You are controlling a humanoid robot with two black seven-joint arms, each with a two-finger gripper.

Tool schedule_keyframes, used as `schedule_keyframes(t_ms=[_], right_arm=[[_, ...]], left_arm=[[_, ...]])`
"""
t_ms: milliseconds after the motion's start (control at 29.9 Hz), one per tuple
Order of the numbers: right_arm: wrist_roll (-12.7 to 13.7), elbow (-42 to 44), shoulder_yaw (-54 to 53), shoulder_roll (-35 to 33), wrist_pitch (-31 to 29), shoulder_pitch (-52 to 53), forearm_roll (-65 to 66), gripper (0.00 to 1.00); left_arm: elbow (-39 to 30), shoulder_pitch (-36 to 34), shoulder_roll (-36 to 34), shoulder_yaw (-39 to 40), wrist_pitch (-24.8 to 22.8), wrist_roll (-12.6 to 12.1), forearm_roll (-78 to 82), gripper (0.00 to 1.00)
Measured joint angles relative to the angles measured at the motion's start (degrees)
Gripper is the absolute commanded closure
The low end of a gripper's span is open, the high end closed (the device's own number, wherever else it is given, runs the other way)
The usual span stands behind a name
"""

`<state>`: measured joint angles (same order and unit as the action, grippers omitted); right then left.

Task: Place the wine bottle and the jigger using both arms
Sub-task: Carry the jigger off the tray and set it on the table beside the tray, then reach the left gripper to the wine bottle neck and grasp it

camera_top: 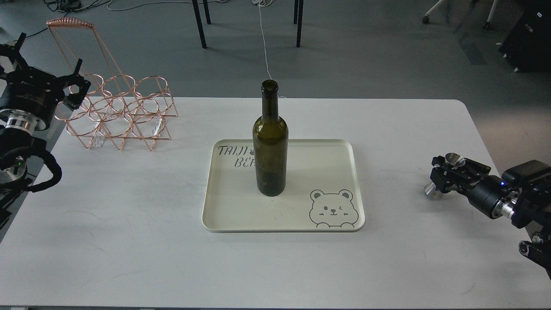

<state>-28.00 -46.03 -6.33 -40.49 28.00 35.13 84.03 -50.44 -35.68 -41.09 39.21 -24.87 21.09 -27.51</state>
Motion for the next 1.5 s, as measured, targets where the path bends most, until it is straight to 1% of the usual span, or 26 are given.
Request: schedule_keyframes(t_ms=[100,434,501,635,735,835,1002,1069,1169,1303,1337,1437,1504], right_arm=[[0.00,-0.03,0.14,0.00,0.00,0.08,0.00,0.67],[0.00,-0.81,0.54,-0.56,-0.01,-0.11,-0.01,0.49],[0.00,-0.91,0.59,-0.90,-0.01,-0.20,-0.01,0.46],[0.00,-2.21,0.62,-2.26,-0.01,-0.31,-0.19,0.34],[0.00,-5.51,0.62,-5.07,-0.01,-0.42,-0.27,0.22],[0.00,-9.25,0.62,-8.63,-0.01,-0.83,-0.50,0.17],[0.00,-14.10,0.41,-14.59,-0.01,-1.26,-2.32,0.13],[0.00,-15.41,0.09,-16.64,-0.01,-0.94,-3.93,0.09],[0.00,-16.94,-0.57,-18.17,-0.01,1.03,-9.66,0.07],[0.01,-17.52,-1.08,-18.55,-0.26,7.19,-20.59,0.05],[0.00,-17.44,-1.10,-18.55,-1.26,9.15,-22.25,0.05],[0.00,-16.65,-1.38,-18.13,-6.78,14.51,-26.78,0.04],[0.00,-15.97,-2.23,-17.71,-9.82,16.40,-29.97,0.03]], left_arm=[[0.03,0.00,-0.10,0.06,0.00,0.00,0.00,0.02],[0.00,-0.03,-0.13,0.24,0.39,0.08,-0.07,0.02],[0.00,-0.07,-0.13,0.26,0.43,0.09,-0.07,0.02],[-0.04,-0.08,-0.29,0.26,0.51,0.09,-0.04,0.02],[-0.13,-0.10,-0.73,0.26,0.52,0.09,-0.05,0.02],[-0.30,-0.10,-0.88,0.26,0.51,0.09,-0.05,0.02],[-0.36,-0.10,-1.74,0.30,0.42,0.10,-0.08,0.02],[-0.36,-0.08,-2.22,0.33,0.34,0.10,-0.09,0.02],[-0.60,-0.02,-3.25,0.22,-0.03,-0.19,-0.09,0.02],[-3.98,0.00,-6.11,-0.45,-1.05,-0.51,0.70,0.02],[-5.47,0.09,-7.08,-0.60,-1.55,-0.54,1.93,0.02],[-11.24,0.29,-10.75,-0.68,-2.83,-0.49,9.76,0.02],[-14.77,0.44,-12.93,-0.68,-3.05,-0.11,15.03,0.02]])
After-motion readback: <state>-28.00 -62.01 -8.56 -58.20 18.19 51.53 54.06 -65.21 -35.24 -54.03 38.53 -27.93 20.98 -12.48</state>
